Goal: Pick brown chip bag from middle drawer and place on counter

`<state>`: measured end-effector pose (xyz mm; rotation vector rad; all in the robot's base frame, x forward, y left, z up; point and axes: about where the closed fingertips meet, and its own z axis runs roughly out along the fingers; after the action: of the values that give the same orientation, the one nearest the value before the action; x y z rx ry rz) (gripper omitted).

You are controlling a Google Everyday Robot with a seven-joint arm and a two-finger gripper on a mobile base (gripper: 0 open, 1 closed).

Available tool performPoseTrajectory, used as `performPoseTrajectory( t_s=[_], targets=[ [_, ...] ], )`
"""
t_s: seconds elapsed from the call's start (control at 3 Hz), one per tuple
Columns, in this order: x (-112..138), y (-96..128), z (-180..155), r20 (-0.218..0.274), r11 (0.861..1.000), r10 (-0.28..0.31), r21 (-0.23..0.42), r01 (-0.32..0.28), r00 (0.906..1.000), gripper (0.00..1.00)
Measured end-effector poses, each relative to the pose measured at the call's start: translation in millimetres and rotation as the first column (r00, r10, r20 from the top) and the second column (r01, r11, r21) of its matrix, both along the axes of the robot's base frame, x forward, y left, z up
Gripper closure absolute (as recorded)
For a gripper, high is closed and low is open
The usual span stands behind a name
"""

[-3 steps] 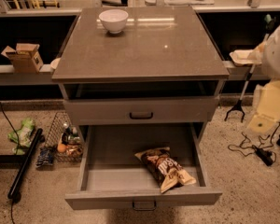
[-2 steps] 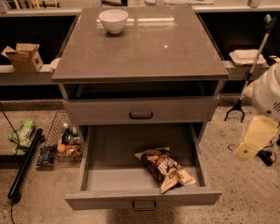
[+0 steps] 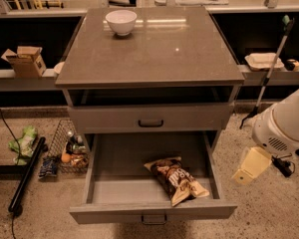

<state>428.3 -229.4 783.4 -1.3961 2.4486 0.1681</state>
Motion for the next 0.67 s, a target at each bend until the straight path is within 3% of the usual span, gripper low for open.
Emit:
performPoseTrajectory(
  t_s=[0.33, 0.67],
  targets=[
    [5.2, 7.1, -15.8, -0.016, 1.0, 0.005, 0.009, -0.004, 0.9999, 0.0],
    [18.1, 26.9, -65.8, -0.057, 1.0, 0.002, 0.018, -0.001, 0.9984, 0.0]
  ],
)
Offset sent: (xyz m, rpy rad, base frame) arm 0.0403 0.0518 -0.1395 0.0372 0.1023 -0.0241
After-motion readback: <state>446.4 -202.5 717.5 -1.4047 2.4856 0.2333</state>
